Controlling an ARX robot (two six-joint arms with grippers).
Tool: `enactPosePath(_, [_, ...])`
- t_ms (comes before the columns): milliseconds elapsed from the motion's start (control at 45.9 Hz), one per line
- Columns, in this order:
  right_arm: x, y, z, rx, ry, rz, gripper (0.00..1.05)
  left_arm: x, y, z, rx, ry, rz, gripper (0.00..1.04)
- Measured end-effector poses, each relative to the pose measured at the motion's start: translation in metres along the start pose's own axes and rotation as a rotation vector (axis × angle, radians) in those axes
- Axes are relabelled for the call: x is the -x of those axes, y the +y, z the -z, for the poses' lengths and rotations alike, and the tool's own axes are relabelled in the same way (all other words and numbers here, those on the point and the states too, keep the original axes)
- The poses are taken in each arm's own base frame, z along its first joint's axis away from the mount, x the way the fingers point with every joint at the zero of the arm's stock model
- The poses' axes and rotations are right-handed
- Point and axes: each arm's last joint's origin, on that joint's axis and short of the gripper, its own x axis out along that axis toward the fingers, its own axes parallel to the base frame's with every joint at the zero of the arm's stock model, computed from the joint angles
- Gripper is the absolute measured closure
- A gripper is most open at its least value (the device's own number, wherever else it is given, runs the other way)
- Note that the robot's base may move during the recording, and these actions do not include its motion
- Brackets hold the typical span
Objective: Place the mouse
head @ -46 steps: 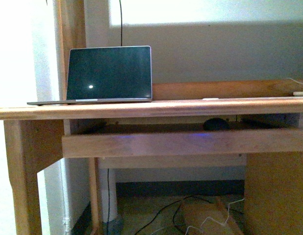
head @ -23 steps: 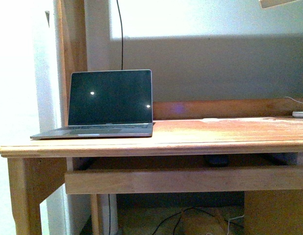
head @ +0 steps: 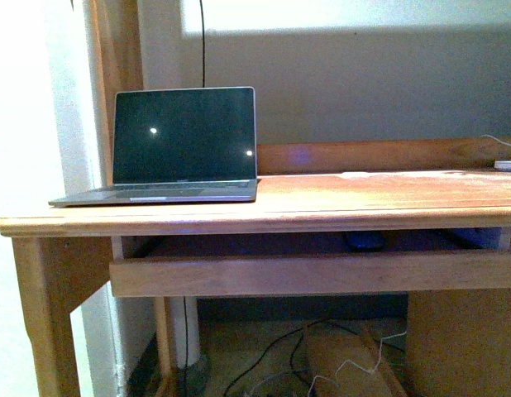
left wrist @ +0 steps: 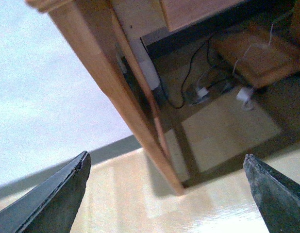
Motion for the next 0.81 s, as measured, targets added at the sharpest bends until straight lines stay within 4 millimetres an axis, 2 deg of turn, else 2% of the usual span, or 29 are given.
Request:
enactPosePath(131, [0.000,0.000,0.000,0.000,0.000,0.000,0.07,-0.035,0.005,0.000,-0.315,-0.080,-0.012,0.08])
enactPosePath(196, [0.000,0.000,0.000,0.000,0.000,0.000,0.07,-0.060,0.008,-0.005,-0.465,-0.150,-0.020,0.08])
enactPosePath(327, [0.000,0.000,0.000,0.000,0.000,0.000,0.07,-0.095,0.016,-0.015,-0.586,-0.240,-0.030,0.08])
enactPosePath(435, [0.000,0.000,0.000,0.000,0.000,0.000,0.07,-0.129,0.014,-0.025,-0.634,-0.305,0.001,0.08])
enactPosePath(588, [0.000,0.000,0.000,0.000,0.000,0.000,0.07,-0.157,0.004,-0.025,-0.657,-0.351,0.058,0.08])
enactPosePath(805, [0.000,0.000,0.000,0.000,0.000,0.000,0.07,-0.185,-0.002,-0.026,-0.685,-0.393,0.074,0.08])
